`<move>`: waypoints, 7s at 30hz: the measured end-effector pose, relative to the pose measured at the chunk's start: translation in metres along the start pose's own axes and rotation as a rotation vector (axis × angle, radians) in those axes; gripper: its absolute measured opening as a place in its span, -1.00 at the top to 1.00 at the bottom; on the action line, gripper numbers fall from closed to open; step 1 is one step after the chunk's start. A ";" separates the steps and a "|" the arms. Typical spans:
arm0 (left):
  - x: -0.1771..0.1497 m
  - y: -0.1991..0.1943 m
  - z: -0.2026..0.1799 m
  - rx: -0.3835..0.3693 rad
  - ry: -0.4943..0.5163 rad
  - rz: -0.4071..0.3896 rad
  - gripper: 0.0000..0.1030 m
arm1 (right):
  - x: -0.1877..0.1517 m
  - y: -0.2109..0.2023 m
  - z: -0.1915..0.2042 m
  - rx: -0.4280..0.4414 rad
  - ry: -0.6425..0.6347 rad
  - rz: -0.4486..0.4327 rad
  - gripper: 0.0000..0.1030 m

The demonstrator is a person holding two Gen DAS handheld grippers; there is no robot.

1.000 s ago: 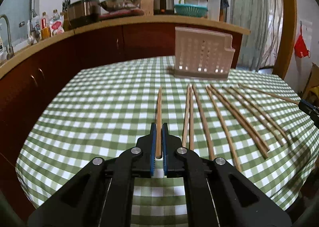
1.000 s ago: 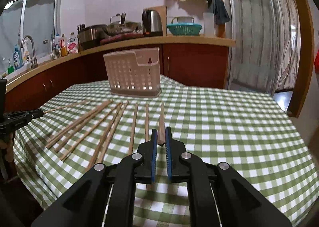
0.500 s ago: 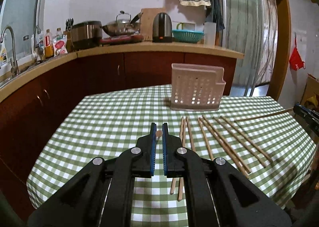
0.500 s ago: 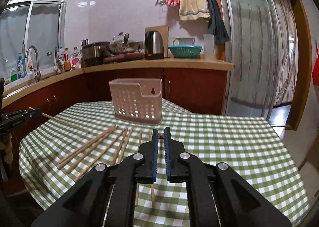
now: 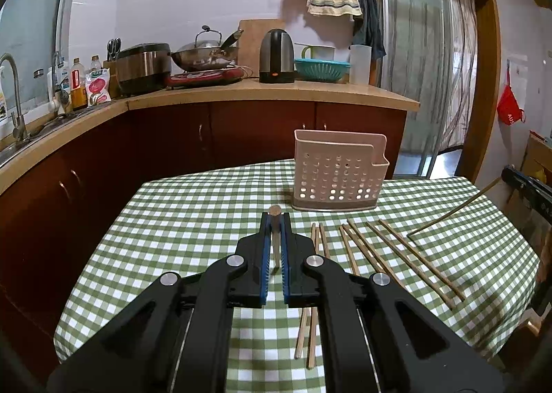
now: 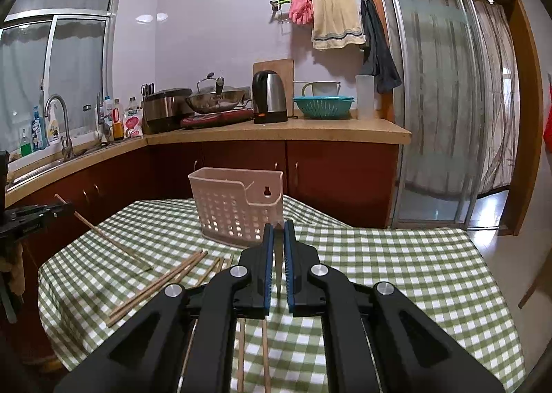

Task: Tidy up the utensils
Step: 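Lift both held chopsticks and carry them toward the pink utensil basket, then lower both chopsticks into the basket and open both tools, then return both tools to the loose chopsticks and close each on one, then lift both held chopsticks and carry them over the basket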

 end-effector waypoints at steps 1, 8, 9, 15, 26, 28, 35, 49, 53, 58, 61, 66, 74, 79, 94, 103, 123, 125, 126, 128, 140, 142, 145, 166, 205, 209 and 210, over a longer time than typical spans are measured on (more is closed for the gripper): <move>0.003 0.001 0.001 0.001 0.002 -0.002 0.88 | 0.004 0.003 -0.001 0.002 -0.001 -0.004 0.87; 0.025 0.013 0.007 -0.003 -0.004 -0.012 0.88 | 0.022 0.018 -0.002 0.005 -0.007 -0.028 0.87; 0.028 0.015 0.007 -0.004 -0.004 -0.014 0.88 | 0.025 0.020 -0.003 0.002 -0.008 -0.032 0.87; 0.044 0.027 0.007 -0.005 0.001 -0.030 0.88 | 0.038 0.034 -0.003 -0.001 -0.014 -0.033 0.87; 0.059 0.036 0.007 -0.030 -0.001 -0.044 0.89 | 0.054 0.048 0.001 0.015 -0.012 -0.042 0.87; 0.066 0.035 0.008 -0.043 -0.002 -0.053 0.89 | 0.062 0.044 0.004 0.020 -0.025 -0.063 0.87; 0.112 0.022 0.001 -0.097 0.020 -0.137 0.89 | 0.101 0.033 0.009 0.081 -0.031 -0.155 0.87; 0.215 0.039 -0.026 -0.129 0.011 -0.309 0.89 | 0.165 0.076 0.012 0.113 -0.026 -0.237 0.87; 0.214 0.074 -0.034 -0.142 0.009 -0.260 0.89 | 0.156 0.104 0.009 0.135 0.004 -0.182 0.87; 0.199 0.127 -0.038 -0.135 0.003 -0.151 0.89 | 0.141 0.139 0.009 0.146 0.019 -0.104 0.87; 0.190 0.150 -0.036 -0.127 -0.003 -0.098 0.89 | 0.134 0.153 0.007 0.151 0.032 -0.071 0.87; 0.182 0.168 -0.032 -0.115 -0.005 -0.058 0.86 | 0.128 0.163 0.005 0.146 0.038 -0.043 0.87; 0.177 0.163 -0.029 -0.107 0.000 -0.060 -0.07 | 0.134 0.150 0.002 0.097 0.041 -0.067 -0.06; 0.170 0.153 -0.025 -0.080 0.008 -0.073 -0.36 | 0.136 0.136 0.000 0.046 0.029 -0.103 -0.46; 0.127 0.102 -0.011 -0.007 0.018 -0.117 -0.54 | 0.089 0.071 -0.010 -0.005 0.030 -0.117 -0.54; 0.044 0.087 0.000 -0.003 -0.048 -0.032 -0.54 | -0.010 0.051 -0.008 -0.013 0.040 0.003 -0.46; -0.083 0.084 0.003 0.066 -0.057 0.158 -0.18 | -0.142 0.063 -0.003 0.081 0.047 0.263 0.48; -0.087 0.084 0.002 0.066 -0.056 0.168 -0.16 | -0.143 0.066 -0.003 0.085 0.048 0.278 0.57; -0.090 0.084 0.002 0.067 -0.053 0.172 -0.15 | -0.145 0.067 -0.003 0.085 0.049 0.286 0.67; -0.094 0.084 0.001 0.066 -0.047 0.183 -0.09 | -0.148 0.066 -0.005 0.078 0.052 0.290 0.78; -0.110 0.086 -0.007 0.044 -0.018 0.236 0.05 | -0.149 0.065 -0.008 0.066 0.060 0.292 0.85; -0.111 0.088 -0.009 0.040 -0.014 0.245 0.06 | -0.149 0.065 -0.008 0.065 0.061 0.292 0.85; -0.114 0.091 -0.012 0.037 -0.005 0.256 0.11 | -0.149 0.065 -0.009 0.065 0.060 0.292 0.85; -0.119 0.093 -0.031 0.001 0.070 0.244 0.88 | -0.148 0.059 -0.006 0.071 0.054 0.274 0.86; -0.003 -0.018 -0.005 -0.033 0.011 -0.044 0.87 | -0.015 -0.026 -0.008 0.026 0.005 -0.073 0.87; 0.015 -0.009 -0.006 -0.045 0.027 -0.055 0.87 | -0.003 -0.013 -0.009 0.029 -0.002 -0.092 0.86; 0.019 -0.006 -0.006 -0.045 0.031 -0.060 0.87 | 0.000 -0.010 -0.010 0.031 -0.003 -0.095 0.86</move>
Point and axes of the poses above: each gripper's, at about its wrist camera, not at the fingertips, and y roughly the way its jaws point, z to its left, x to its top, the point moved 2 cm from there along y, roughly the way its jaws point, and after that the axes turned 13 degrees about z, right-handed, at the moved point
